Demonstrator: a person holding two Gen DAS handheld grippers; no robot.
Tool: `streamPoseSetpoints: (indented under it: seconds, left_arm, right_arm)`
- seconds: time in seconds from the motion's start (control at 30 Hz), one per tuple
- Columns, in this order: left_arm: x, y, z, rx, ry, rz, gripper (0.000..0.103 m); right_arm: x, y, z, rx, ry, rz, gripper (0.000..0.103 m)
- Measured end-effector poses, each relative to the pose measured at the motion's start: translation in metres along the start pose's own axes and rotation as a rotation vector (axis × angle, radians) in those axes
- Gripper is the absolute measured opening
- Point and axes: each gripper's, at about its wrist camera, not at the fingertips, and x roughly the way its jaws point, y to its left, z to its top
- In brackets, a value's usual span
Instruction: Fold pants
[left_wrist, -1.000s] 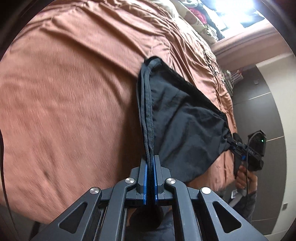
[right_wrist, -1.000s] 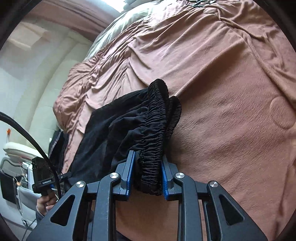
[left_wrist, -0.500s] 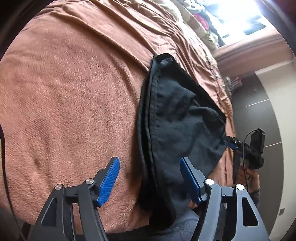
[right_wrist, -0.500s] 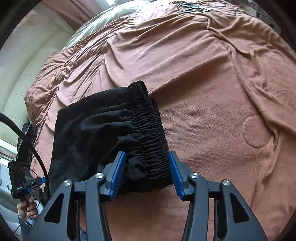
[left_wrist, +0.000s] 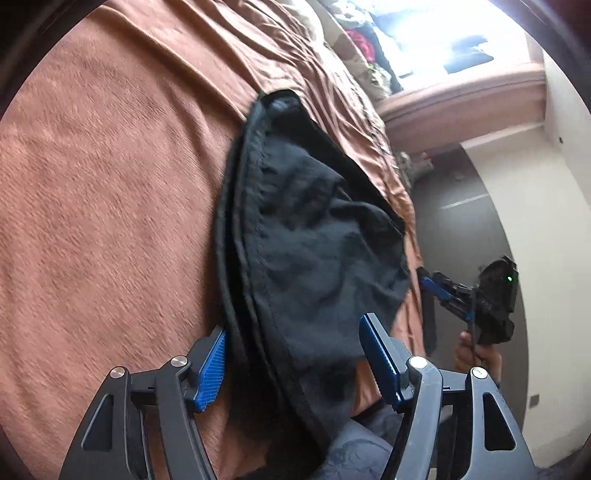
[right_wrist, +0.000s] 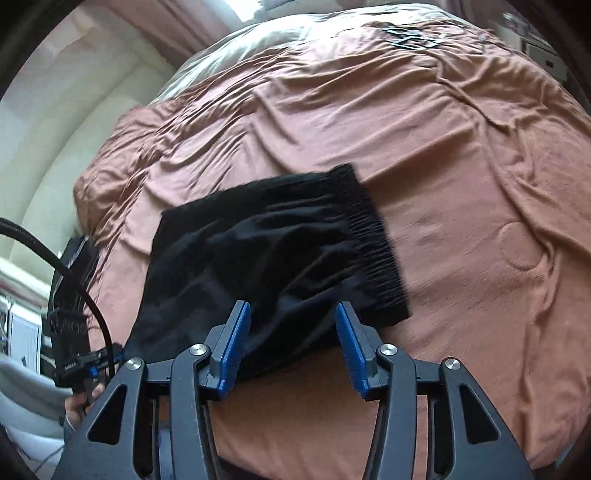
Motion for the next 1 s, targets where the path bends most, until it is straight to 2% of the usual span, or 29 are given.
streamPoseSetpoints:
  seconds: [0.1,0.2,0.27,0.3,0.37,0.43,0.6,0.77,1.0]
  left_arm:
    - [-0.003,-0.004,-0.013,0.01,0.014,-0.033,0.069]
    - [-0.004,-0.006,-0.026,0.009,0.024,-0.032,0.051]
    - [-0.006,-0.006,-0.031,0.005,0.02,-0.003,0.036]
    - [-0.006,-0.006,-0.033,0.004,0.015,0.01,0.033]
    - [-0.008,-0.003,-0.036,-0.008,0.002,0.024,0.014]
    - [-0.011,0.0,-0.038,-0.037,-0.008,0.037,0.01]
    - [-0.018,0.002,-0.04,-0.086,-0.027,0.06,0.008]
    - [-0.02,0.007,-0.041,-0.167,-0.019,0.058,0.008]
    - [-0.018,0.009,-0.042,-0.215,-0.026,0.06,0.008]
  right_arm:
    - [0.007,0.014,-0.009,-0.034,0.024,0.016,0.046]
    - [0.01,0.028,-0.013,-0.082,0.024,0.016,0.046]
    - [0.015,0.04,-0.017,-0.121,0.023,0.02,0.046]
    - [0.018,0.044,-0.018,-0.131,0.023,0.027,0.046]
    - [0.024,0.053,-0.021,-0.158,0.024,0.034,0.046]
    - [0.03,0.06,-0.024,-0.179,0.026,0.042,0.046]
    - [0.052,0.067,-0.028,-0.21,0.045,0.033,0.042]
    - [0.068,0.074,-0.03,-0.232,0.055,0.02,0.028]
    - [0.105,0.072,-0.041,-0.252,0.196,-0.026,0.021]
